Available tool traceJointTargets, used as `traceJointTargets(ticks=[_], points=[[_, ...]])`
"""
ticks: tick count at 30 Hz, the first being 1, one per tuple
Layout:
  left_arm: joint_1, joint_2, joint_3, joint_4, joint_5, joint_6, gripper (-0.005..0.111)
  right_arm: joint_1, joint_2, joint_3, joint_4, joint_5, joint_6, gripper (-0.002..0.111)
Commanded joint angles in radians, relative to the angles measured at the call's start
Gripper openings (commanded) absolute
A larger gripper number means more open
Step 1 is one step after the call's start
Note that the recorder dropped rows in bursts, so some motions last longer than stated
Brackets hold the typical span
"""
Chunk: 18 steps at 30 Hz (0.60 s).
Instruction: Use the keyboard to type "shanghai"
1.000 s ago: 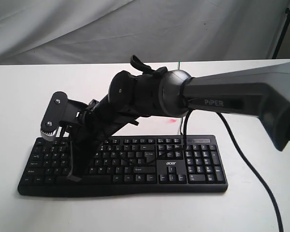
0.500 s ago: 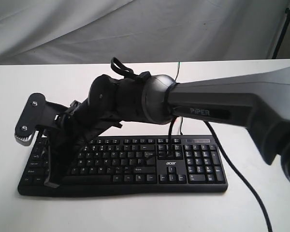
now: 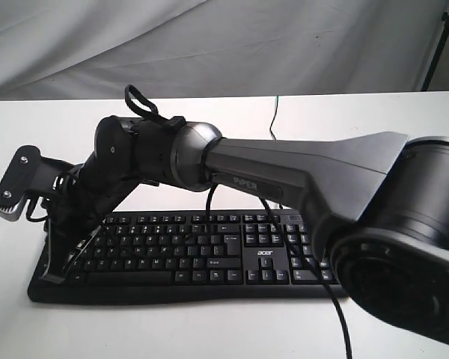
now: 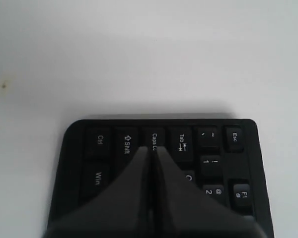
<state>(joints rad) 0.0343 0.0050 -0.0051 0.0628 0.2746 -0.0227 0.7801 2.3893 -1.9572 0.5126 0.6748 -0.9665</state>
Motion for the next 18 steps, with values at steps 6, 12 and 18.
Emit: traceJointTargets(ticks=[6,12,18], points=[[-0.004,-0.005,0.005,-0.001,-0.009,-0.002,0.001,0.013,0.015,-0.01,-0.01,-0.038,0.009,0.0],[-0.004,-0.005,0.005,-0.001,-0.009,-0.002,0.001,0.008,0.015,-0.01,-0.066,-0.03,0.026,0.0],[-0.004,-0.005,0.005,-0.001,-0.009,-0.002,0.001,0.008,0.015,-0.01,-0.08,-0.043,0.048,0.0]])
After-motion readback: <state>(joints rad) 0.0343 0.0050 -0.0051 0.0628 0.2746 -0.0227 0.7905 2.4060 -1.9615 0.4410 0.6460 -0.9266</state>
